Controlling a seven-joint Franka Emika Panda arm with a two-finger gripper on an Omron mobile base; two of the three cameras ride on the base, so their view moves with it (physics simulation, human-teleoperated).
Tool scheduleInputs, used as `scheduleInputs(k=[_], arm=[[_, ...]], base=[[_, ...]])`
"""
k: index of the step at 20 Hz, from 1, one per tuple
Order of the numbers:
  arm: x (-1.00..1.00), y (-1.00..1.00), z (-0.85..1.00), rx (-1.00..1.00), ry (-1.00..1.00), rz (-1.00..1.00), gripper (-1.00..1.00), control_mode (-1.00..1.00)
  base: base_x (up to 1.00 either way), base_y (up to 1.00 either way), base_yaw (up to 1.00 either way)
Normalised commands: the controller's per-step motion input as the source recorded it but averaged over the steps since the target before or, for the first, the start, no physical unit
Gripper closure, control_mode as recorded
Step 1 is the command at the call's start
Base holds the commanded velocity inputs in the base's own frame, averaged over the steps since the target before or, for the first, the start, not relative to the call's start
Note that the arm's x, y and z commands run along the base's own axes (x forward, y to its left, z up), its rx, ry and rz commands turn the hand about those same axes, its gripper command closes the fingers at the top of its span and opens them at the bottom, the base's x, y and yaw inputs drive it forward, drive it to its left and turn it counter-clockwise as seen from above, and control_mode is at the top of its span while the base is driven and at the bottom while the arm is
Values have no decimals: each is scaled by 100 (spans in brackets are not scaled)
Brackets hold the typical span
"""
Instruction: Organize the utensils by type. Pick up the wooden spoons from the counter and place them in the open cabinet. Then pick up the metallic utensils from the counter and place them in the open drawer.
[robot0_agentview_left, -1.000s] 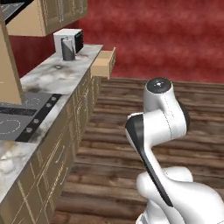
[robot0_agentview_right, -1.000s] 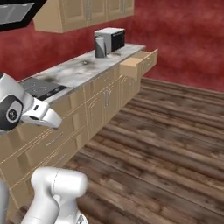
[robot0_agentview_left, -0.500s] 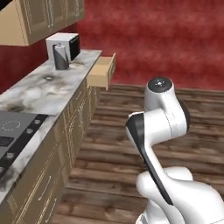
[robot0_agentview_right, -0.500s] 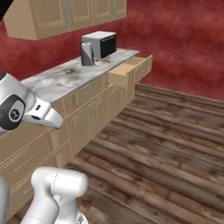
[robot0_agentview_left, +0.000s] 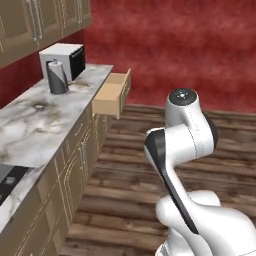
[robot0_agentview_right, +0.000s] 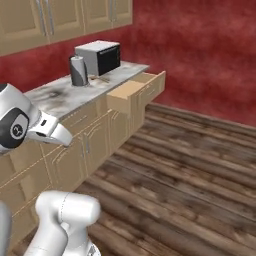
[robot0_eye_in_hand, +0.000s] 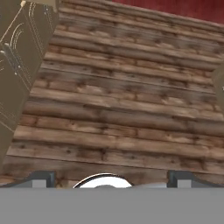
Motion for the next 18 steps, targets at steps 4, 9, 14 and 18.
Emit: scheduleInputs(k=[4,9,14,18], arm=[[0,0,0,0,0,0,-100,100],[0,0,0,0,0,0,-100,100],[0,0,0,0,0,0,-100,100],[0,0,0,0,0,0,-100,100]], base=[[100,-19,8],[100,-3,15],[100,14,12],[100,26,18]])
